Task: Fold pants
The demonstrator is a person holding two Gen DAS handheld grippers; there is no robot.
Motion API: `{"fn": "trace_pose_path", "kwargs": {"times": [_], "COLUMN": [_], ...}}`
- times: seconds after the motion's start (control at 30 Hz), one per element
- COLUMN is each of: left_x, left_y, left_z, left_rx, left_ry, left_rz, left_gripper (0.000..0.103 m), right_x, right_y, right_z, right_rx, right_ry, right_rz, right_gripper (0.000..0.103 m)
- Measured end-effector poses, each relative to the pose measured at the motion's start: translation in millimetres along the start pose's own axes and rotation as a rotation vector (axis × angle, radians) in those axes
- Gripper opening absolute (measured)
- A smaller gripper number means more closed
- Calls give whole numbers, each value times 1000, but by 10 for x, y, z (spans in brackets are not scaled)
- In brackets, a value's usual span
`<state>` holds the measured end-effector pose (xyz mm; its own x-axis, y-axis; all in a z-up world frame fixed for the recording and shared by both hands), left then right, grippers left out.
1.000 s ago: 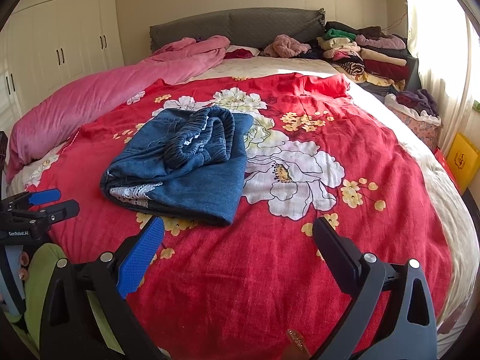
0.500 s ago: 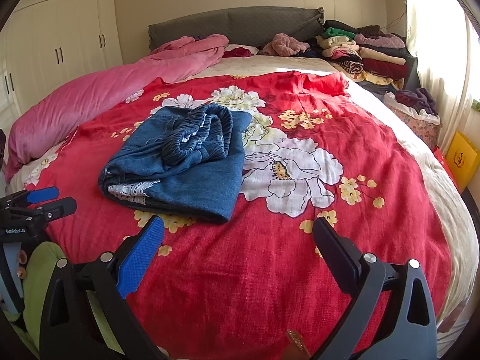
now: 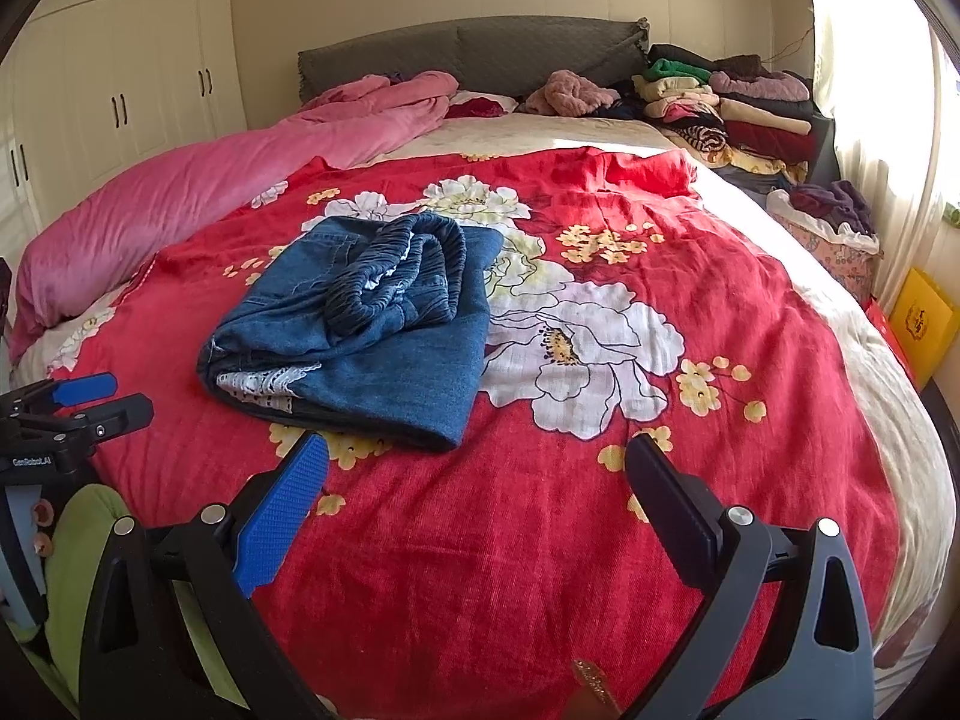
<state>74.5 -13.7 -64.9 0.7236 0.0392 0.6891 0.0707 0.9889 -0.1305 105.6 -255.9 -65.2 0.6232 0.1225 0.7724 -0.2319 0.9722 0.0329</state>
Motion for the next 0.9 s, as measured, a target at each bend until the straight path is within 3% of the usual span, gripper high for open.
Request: {"fn": "trace_pose_path", "kwargs": {"times": [0.3,0.53,0.63,0.77,0.9], "left_x": [9,31,47,117,325], "left_y": [57,62,106,188,585], "left_z": [-11,16,17,70,-40], "left_rx": [47,42,56,2,102], "left_ry": [6,-6,-13,-47,-23], "left_rz": [-4,-10,27,68,95], "left_gripper": [94,94,94,94,94], "right_x": [-6,-8,-11,11,102], "right_y": [-31,-53,-111,-281,-651], "right_z": [7,6,-13,-10,-60], "right_rx": [-6,-13,-36,-64,-131], "right_ry": [0,-1,-1,-22,-33], "right_rz": [-9,-10,-25,-64,-96], "right_gripper": [99,99,99,99,99]}}
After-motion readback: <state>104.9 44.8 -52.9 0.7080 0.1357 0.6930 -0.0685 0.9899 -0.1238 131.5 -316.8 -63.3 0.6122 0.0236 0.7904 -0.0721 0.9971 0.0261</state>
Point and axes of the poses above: each gripper's, at about its wrist camera, not at the fingertips, and z roughly against the way its jaws point, y to its left, x to its top, the point moved 7 cm from there along -z, roughly the way its jaws point, and after that the axes turned 1 degree about -y, right-handed, at the moved point
